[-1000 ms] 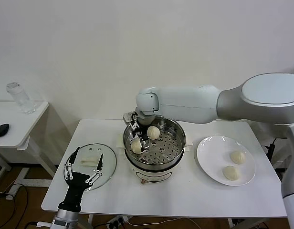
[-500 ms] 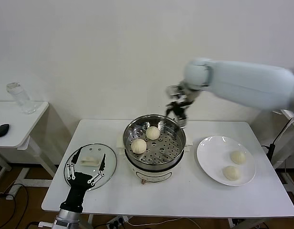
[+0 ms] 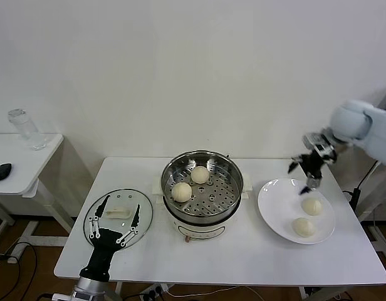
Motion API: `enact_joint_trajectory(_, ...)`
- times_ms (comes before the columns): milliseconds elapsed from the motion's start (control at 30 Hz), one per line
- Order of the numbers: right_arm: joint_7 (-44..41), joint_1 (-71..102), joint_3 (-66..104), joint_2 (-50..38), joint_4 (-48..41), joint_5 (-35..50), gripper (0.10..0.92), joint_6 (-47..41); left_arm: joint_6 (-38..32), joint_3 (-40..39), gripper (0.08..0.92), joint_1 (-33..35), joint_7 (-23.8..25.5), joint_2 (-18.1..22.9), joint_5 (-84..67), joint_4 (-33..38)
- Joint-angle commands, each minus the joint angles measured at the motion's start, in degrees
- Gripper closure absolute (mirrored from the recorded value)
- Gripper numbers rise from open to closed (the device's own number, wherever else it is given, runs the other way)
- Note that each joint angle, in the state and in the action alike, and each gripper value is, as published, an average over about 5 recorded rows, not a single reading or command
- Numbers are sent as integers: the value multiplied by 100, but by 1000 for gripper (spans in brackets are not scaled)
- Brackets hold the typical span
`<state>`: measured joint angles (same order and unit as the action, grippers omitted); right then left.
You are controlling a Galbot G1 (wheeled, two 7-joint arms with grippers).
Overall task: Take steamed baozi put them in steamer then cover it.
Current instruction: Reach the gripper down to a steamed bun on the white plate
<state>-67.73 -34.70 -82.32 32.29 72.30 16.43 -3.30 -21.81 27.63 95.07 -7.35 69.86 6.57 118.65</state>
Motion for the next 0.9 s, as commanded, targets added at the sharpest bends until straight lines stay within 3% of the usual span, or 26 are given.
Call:
enact_joint_trajectory(33,20,1365,522,-583,-110,-561,203,252,11,10,177,16,-3,11,32,-13)
enact_joint_trajectory(900,799,2412,1309,-52,-625,-814,203,21,-19,117,177,116,-9,27,48,-48)
